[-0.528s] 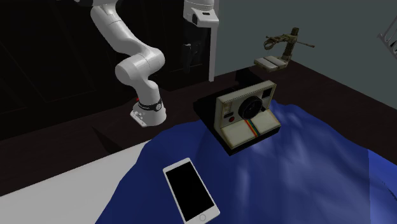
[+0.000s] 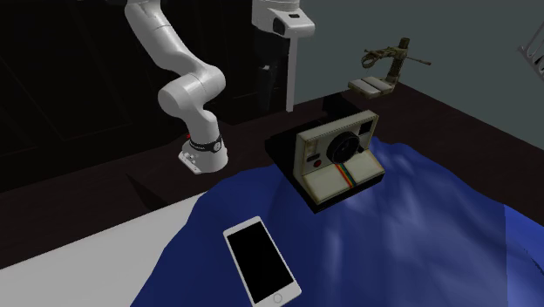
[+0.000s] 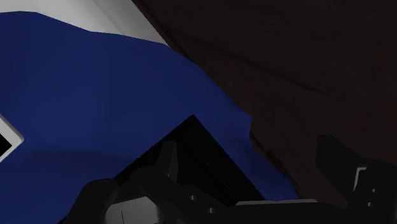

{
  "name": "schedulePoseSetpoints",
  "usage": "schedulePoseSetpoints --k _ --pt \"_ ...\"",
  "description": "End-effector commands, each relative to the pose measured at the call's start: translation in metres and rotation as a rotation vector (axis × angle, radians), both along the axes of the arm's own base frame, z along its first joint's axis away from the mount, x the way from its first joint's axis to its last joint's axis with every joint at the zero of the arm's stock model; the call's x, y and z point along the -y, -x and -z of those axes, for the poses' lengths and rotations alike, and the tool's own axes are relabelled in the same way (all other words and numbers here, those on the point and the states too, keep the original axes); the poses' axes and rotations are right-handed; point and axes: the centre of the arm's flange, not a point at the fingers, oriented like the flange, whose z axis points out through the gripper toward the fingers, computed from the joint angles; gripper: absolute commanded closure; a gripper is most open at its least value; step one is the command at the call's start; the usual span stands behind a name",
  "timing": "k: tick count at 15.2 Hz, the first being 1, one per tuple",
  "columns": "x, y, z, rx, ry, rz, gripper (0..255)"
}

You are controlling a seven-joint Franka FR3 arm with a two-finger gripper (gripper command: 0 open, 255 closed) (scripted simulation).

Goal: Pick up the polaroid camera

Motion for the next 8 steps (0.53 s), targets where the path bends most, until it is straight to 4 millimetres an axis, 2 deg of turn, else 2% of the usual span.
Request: schedulePoseSetpoints --k 1,8 --pt "0.018 -0.017 -0.005 0.009 -0.01 -0.084 0" --pt "0.065 -0.089 -0.025 0.04 -0.049 -0.356 0"
